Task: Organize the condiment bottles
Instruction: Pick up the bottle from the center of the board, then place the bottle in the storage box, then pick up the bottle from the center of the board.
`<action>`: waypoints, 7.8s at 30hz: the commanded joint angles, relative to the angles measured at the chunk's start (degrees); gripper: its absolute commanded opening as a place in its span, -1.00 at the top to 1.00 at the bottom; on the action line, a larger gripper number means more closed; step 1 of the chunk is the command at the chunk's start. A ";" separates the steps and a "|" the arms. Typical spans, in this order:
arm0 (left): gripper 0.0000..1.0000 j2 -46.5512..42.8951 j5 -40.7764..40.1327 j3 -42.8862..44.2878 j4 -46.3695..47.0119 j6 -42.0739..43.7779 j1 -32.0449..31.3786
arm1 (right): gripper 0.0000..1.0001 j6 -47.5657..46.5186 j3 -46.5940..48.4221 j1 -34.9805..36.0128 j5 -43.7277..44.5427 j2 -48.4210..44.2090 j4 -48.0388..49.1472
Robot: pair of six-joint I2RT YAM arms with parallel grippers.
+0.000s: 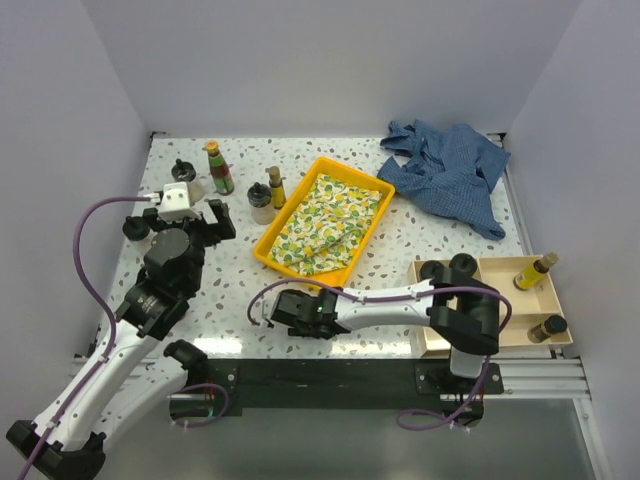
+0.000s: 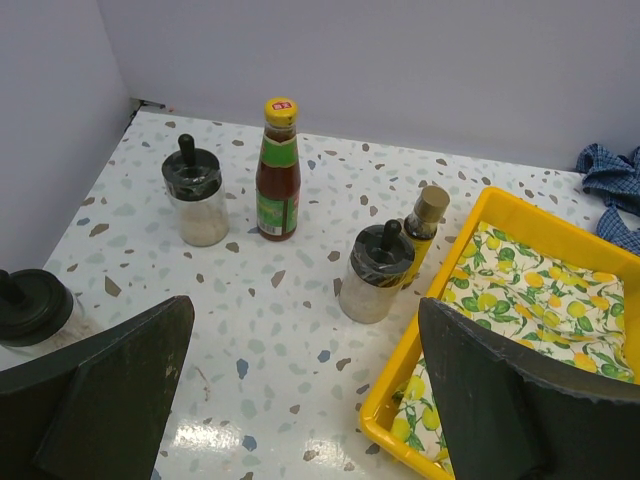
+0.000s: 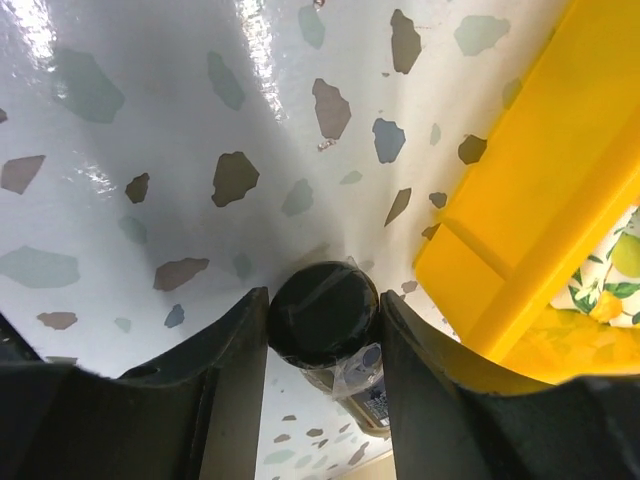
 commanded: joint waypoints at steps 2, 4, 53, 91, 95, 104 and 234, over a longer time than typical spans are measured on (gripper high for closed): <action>-1.00 -0.29 -0.39 -0.11 2.92 -0.14 0.27 | 0.72 9.25 6.77 0.11 -1.53 -7.54 -5.59; -1.00 -0.38 -0.39 -0.20 2.92 -0.14 0.27 | 0.81 14.35 8.16 -0.07 0.11 -11.15 -5.59; -1.00 1.73 6.02 -0.64 3.18 -2.08 0.01 | 1.00 104.48 -18.08 -48.85 74.83 -68.18 -53.68; -1.00 2.69 1.72 -0.99 3.18 -0.67 -4.12 | 0.75 127.24 -34.54 -64.49 81.51 -48.00 -49.96; -1.00 3.04 1.72 -0.99 3.18 -0.58 -4.12 | 0.64 138.54 -35.50 -64.67 81.42 -43.07 -55.15; -1.00 3.04 1.01 -0.90 3.18 -0.41 -4.12 | 0.11 134.18 -33.57 -64.67 81.51 -43.32 -53.59; -1.00 -4.07 0.40 -1.08 4.15 1.26 -3.95 | 1.00 18.23 57.57 -31.53 -5.33 29.72 27.28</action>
